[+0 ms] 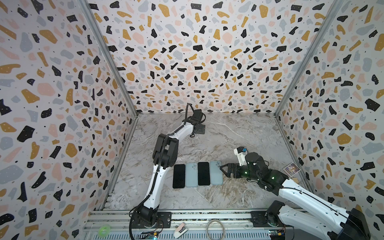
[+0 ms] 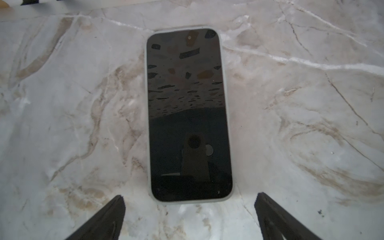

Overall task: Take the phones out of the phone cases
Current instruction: 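Raise the left arm and move its gripper over the far black phone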

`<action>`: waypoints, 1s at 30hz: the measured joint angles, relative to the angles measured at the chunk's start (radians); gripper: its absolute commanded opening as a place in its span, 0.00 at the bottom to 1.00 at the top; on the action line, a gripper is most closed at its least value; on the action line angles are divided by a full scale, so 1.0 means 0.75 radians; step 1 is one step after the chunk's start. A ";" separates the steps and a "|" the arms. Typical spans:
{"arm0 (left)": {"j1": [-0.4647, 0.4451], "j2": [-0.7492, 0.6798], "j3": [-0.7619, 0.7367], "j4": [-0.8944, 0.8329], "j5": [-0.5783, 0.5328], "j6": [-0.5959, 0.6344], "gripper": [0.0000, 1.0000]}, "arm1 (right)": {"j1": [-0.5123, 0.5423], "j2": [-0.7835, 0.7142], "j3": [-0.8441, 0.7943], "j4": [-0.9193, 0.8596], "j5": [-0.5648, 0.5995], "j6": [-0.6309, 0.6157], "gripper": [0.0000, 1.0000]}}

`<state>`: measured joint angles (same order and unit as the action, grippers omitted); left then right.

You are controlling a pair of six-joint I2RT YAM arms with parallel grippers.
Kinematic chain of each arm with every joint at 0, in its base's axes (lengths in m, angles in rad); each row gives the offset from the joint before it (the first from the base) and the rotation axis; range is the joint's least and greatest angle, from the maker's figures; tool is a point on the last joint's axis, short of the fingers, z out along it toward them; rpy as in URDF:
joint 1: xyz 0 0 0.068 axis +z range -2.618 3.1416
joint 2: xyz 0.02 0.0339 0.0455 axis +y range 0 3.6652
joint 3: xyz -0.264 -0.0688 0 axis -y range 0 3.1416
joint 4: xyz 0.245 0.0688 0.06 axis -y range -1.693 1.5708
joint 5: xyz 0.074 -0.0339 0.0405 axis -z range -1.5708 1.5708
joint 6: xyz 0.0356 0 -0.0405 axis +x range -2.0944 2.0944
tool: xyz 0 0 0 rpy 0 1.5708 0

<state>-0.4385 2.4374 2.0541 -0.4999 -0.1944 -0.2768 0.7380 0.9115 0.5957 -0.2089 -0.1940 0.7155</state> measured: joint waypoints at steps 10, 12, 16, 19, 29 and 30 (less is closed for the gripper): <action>0.005 0.044 0.037 0.008 0.002 -0.010 0.96 | 0.000 0.000 0.000 0.001 0.000 0.000 0.99; 0.006 0.057 0.053 0.010 0.005 -0.010 0.95 | 0.000 0.000 0.000 0.001 0.000 -0.001 0.99; 0.008 0.087 0.087 0.010 0.006 -0.011 0.95 | 0.000 0.000 0.000 0.001 0.000 -0.002 0.99; 0.008 0.107 0.105 0.009 0.008 -0.011 0.95 | 0.000 0.000 0.000 0.001 0.001 -0.004 0.99; 0.010 0.132 0.127 0.012 0.008 -0.016 0.90 | 0.000 0.008 0.000 0.005 0.001 -0.005 0.99; 0.011 0.138 0.136 0.011 0.007 -0.016 0.90 | 0.000 0.008 0.000 0.006 0.001 -0.005 0.99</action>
<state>-0.4301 2.5412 2.1563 -0.4915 -0.1894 -0.2886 0.7380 0.9176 0.5957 -0.2047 -0.1936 0.7120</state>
